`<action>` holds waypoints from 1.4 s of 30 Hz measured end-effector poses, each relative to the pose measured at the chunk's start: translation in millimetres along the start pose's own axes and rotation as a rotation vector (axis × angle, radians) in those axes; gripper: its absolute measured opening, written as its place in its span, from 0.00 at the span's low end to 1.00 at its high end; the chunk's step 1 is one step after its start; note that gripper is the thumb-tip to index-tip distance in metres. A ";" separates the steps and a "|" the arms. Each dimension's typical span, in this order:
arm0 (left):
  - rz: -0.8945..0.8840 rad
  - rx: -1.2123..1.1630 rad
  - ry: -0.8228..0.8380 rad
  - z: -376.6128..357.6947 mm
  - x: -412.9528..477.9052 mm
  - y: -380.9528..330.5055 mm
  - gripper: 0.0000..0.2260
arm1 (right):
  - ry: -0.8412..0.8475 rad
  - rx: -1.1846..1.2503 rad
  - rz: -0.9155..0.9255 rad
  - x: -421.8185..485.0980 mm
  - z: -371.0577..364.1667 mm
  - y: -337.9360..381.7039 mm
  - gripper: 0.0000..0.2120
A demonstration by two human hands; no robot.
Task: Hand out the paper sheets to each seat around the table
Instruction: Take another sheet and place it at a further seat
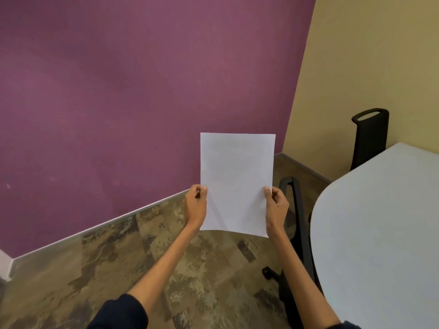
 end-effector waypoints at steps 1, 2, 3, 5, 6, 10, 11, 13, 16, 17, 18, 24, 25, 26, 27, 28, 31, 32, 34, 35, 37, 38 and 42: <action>0.007 0.007 0.009 -8.7 16.2 4.2 0.15 | -0.011 0.001 -0.010 13.6 -9.6 -3.6 0.10; 0.015 0.017 0.017 -17.4 33.0 7.7 0.15 | -0.025 0.000 -0.014 27.7 -17.8 -6.2 0.10; 0.020 0.021 0.025 -26.5 49.8 10.7 0.15 | -0.038 -0.003 -0.013 42.0 -24.6 -8.4 0.10; 0.015 0.010 0.045 -47.0 82.7 12.5 0.15 | -0.057 0.003 -0.001 71.0 -37.3 -9.4 0.10; 0.004 0.016 0.057 -58.2 97.4 12.3 0.15 | -0.070 0.008 0.001 84.7 -42.6 -9.8 0.10; -0.018 0.025 0.111 -107.3 140.2 15.8 0.15 | -0.162 0.022 -0.033 134.8 -52.3 -15.3 0.09; -0.018 0.028 0.133 -120.5 148.8 16.4 0.15 | -0.183 0.023 -0.036 146.6 -53.0 -16.5 0.09; -0.018 0.029 0.180 -147.3 166.2 20.1 0.14 | -0.232 0.019 -0.042 169.5 -50.2 -20.6 0.09; -0.033 0.012 0.261 -190.9 192.6 26.1 0.14 | -0.309 -0.004 -0.041 203.7 -40.4 -27.3 0.09; -0.040 0.001 0.295 -208.2 201.1 26.6 0.14 | -0.343 -0.013 -0.040 216.3 -36.8 -29.1 0.09; -0.048 -0.013 0.330 -224.4 208.2 26.5 0.13 | -0.374 -0.019 -0.039 227.7 -33.7 -30.9 0.09; -0.074 -0.084 0.585 -335.7 244.1 30.8 0.14 | -0.583 -0.086 -0.023 282.8 -2.1 -44.6 0.10; -0.078 -0.093 0.631 -354.5 248.1 31.2 0.14 | -0.626 -0.100 -0.027 289.5 4.2 -46.9 0.09; -0.084 -0.098 0.677 -372.0 250.4 31.7 0.14 | -0.675 -0.115 -0.035 293.9 11.4 -49.3 0.09; -0.092 -0.101 0.724 -389.1 251.0 30.9 0.14 | -0.726 -0.126 -0.041 296.8 19.4 -50.9 0.09; -0.102 -0.102 0.777 -405.5 249.9 29.1 0.14 | -0.775 -0.131 -0.043 298.5 27.7 -51.7 0.09; -0.117 -0.130 0.930 -454.2 237.3 22.4 0.11 | -0.929 -0.127 -0.051 294.7 54.1 -54.4 0.09; -0.121 -0.144 0.975 -468.6 229.6 20.2 0.10 | -0.978 -0.126 -0.058 290.7 63.8 -55.3 0.08; -0.138 -0.154 1.061 -493.8 209.2 14.1 0.10 | -1.073 -0.126 -0.073 279.8 84.8 -55.3 0.08; -0.148 -0.154 1.108 -505.5 196.7 11.0 0.09 | -1.122 -0.128 -0.079 272.9 96.3 -54.9 0.08; -0.164 -0.155 1.193 -525.9 170.3 6.5 0.08 | -1.206 -0.136 -0.087 257.4 118.8 -55.1 0.08; -0.168 -0.159 1.241 -537.0 153.7 5.2 0.08 | -1.246 -0.142 -0.092 247.6 131.8 -55.6 0.09; -0.216 -0.108 1.395 -571.6 90.9 -3.2 0.09 | -1.380 -0.158 -0.127 210.2 180.7 -59.0 0.10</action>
Point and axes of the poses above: each hand's wrist, its own x-axis towards the middle knuckle, its own z-axis out of the back of the hand, y = z × x, the point moved 5 cm from there along x, towards the middle knuckle, and after that the axes turned 5 degrees about -y, right-handed, at the moved point
